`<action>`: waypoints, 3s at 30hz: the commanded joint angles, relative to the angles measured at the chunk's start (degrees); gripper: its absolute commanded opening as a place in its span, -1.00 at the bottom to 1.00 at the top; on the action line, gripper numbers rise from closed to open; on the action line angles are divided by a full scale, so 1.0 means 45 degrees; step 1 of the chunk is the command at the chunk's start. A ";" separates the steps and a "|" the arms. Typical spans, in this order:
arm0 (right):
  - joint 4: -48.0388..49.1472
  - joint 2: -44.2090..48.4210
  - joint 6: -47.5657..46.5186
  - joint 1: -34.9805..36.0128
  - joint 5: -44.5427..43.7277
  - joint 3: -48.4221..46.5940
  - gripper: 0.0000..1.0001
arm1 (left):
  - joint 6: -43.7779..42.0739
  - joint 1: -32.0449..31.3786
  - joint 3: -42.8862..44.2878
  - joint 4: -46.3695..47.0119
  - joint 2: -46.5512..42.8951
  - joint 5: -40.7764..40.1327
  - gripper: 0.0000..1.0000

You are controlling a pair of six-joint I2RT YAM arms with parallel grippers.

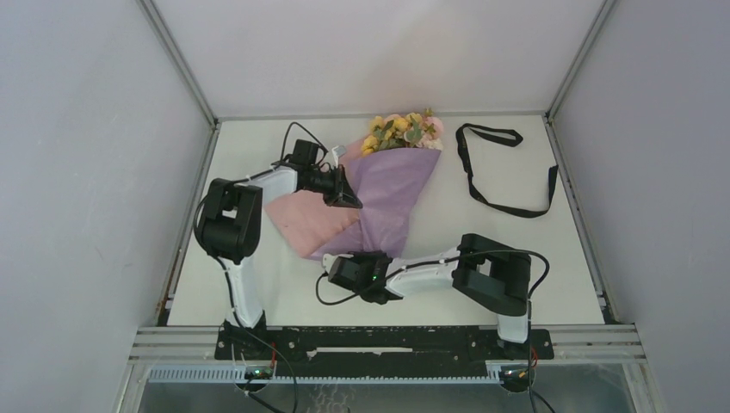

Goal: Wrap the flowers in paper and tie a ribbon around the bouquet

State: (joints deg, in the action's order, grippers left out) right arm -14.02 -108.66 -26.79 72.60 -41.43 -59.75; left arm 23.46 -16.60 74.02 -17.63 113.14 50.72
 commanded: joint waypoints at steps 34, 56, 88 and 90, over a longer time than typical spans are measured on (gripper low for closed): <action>0.3714 0.2595 1.0223 -0.5046 1.1120 0.1617 -0.79 | -0.0742 0.0447 -0.0647 0.0223 0.0766 -0.1898 -1.00; 0.3972 0.7691 1.3346 -0.9117 1.3266 0.4707 0.74 | -0.1708 0.0215 -0.1047 -0.0189 0.0232 -0.2466 -1.00; 0.2507 0.5568 1.3454 -1.1175 1.4065 0.5816 -0.89 | -0.1686 -0.1549 -0.2646 0.1061 -0.1294 -0.2584 -1.00; 0.2041 0.5812 1.3453 -1.1053 1.4087 0.5816 -0.57 | -0.1755 -0.1659 -0.2669 0.1085 -0.1245 -0.2584 -1.00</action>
State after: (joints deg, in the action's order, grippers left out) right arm 1.19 -85.14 34.96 22.31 22.90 -34.13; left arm 15.57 -24.21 63.31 -15.18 110.08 39.70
